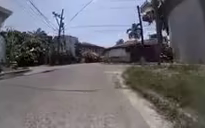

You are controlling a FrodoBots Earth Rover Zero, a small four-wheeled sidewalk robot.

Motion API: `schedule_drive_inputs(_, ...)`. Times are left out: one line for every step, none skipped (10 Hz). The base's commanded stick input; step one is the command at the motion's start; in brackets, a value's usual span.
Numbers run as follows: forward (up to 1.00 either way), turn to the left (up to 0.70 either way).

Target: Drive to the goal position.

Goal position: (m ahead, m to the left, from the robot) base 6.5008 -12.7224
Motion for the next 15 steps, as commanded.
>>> schedule_drive_inputs(1.00,0.00)
schedule_drive_inputs(1.00,0.00)
schedule_drive_inputs(1.00,0.00)
schedule_drive_inputs(1.00,0.00)
schedule_drive_inputs(1.00,0.00)
schedule_drive_inputs(1.00,0.00)
schedule_drive_inputs(1.00,0.00)
schedule_drive_inputs(1.00,0.00)
schedule_drive_inputs(1.00,0.00)
schedule_drive_inputs(1.00,0.00)
schedule_drive_inputs(1.00,0.00)
schedule_drive_inputs(1.00,0.00)
schedule_drive_inputs(1.00,0.00)
schedule_drive_inputs(1.00,0.00)
schedule_drive_inputs(1.00,0.00)
